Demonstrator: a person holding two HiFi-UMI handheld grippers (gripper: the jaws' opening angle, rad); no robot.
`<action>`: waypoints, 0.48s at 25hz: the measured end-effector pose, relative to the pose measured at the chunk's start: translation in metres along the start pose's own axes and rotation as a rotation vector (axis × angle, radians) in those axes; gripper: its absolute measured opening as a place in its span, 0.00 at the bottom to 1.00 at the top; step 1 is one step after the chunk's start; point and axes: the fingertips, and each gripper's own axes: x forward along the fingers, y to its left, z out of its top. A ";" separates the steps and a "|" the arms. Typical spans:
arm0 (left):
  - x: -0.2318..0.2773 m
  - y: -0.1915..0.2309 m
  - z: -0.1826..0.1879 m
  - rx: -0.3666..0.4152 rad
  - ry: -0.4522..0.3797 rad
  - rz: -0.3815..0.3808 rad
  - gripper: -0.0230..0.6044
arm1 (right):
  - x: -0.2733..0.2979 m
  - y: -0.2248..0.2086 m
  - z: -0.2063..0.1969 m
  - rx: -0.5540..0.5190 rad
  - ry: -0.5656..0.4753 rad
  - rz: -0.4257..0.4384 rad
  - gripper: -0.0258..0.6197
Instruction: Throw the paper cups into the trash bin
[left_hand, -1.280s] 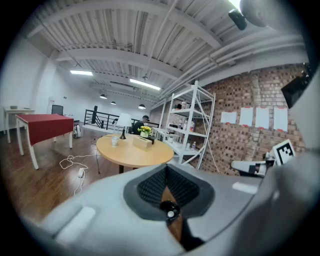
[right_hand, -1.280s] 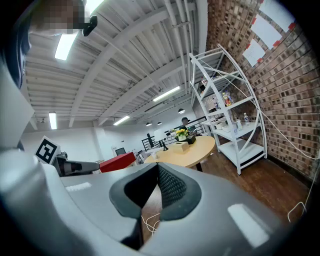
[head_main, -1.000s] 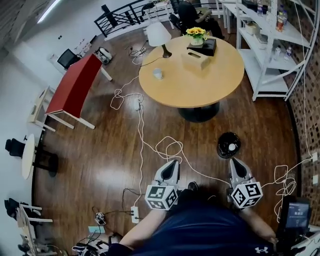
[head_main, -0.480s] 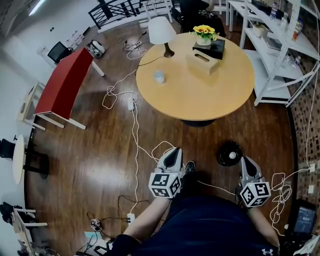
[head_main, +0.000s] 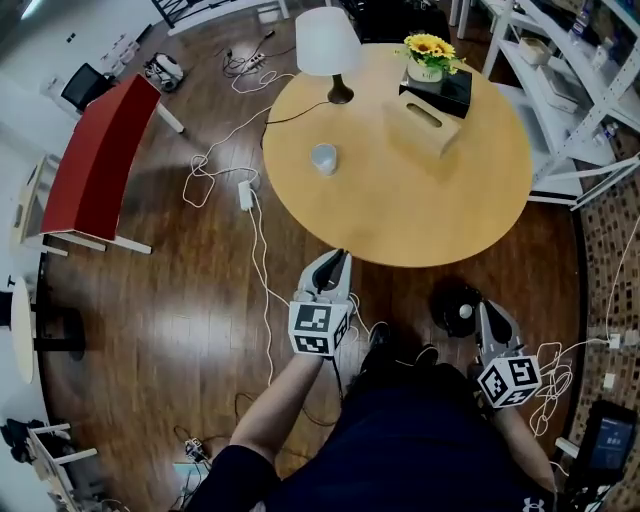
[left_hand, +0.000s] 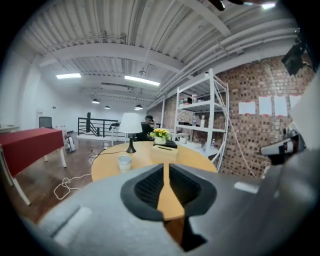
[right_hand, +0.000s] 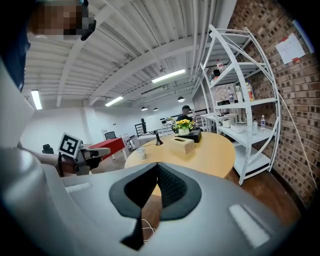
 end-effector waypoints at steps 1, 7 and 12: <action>0.011 0.013 0.001 0.011 0.006 0.018 0.09 | 0.008 0.001 0.000 0.000 0.008 0.009 0.06; 0.083 0.093 0.006 0.095 0.073 0.139 0.15 | 0.053 0.003 0.016 -0.026 0.010 0.072 0.06; 0.147 0.152 -0.009 0.167 0.167 0.183 0.37 | 0.082 0.005 0.030 -0.047 0.013 0.088 0.06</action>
